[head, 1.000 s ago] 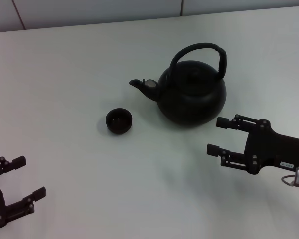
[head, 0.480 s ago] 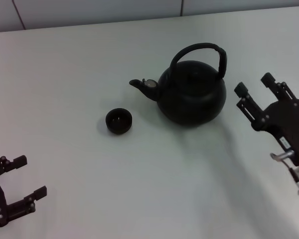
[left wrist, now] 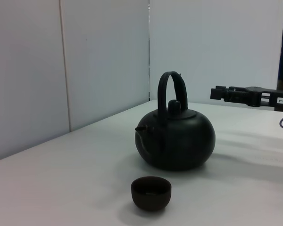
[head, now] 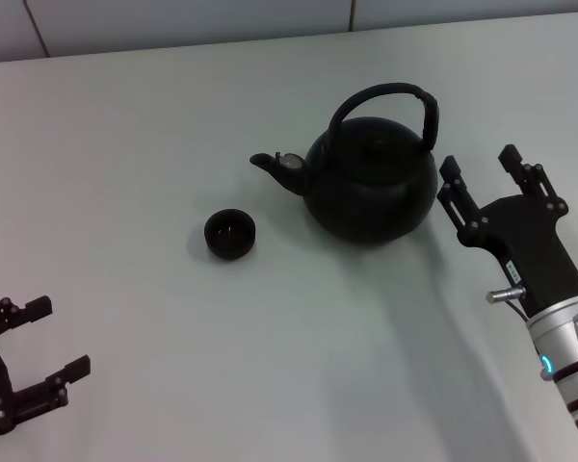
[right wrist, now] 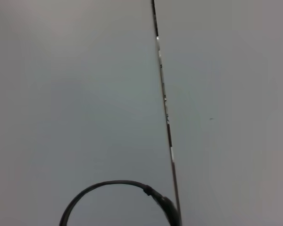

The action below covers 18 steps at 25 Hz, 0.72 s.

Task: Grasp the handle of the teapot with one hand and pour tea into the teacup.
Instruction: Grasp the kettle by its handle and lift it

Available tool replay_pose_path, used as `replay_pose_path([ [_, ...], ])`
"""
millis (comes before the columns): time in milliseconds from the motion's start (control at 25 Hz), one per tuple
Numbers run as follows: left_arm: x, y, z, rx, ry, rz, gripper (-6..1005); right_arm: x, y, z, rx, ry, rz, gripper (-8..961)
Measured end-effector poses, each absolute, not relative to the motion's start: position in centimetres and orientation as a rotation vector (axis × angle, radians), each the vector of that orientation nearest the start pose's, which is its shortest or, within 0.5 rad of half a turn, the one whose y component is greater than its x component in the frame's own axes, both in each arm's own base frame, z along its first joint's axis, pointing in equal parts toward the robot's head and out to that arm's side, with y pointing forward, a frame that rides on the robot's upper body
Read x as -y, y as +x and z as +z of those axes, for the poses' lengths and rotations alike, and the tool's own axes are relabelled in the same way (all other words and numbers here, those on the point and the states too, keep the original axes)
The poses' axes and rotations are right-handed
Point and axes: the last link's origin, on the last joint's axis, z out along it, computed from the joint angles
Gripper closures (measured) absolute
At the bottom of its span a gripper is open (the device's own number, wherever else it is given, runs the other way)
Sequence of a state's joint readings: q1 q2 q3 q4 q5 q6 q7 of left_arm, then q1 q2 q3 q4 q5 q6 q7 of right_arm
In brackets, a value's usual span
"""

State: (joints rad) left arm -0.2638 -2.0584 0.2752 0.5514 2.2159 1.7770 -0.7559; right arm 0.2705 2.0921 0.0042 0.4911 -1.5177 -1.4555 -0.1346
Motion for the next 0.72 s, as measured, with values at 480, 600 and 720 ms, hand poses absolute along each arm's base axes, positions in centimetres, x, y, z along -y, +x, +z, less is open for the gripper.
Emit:
replay_pose_path([
  [480,-21.2,-35.4,1.9,0.338,-2.548,-0.676,194,-26.1,29.3,-7.6,-0.577,-1.629,0.763,371],
  [600,-21.2,-35.4,1.9,0.341,-2.545,-0.677,194,-27.3,29.2,-7.2,-0.567,-1.619,0.752,376],
  [720,-21.3,-35.4,1.8,0.34,-2.544,-0.679,194,-27.8,29.2,-7.1,-0.567,-1.624,0.747,381],
])
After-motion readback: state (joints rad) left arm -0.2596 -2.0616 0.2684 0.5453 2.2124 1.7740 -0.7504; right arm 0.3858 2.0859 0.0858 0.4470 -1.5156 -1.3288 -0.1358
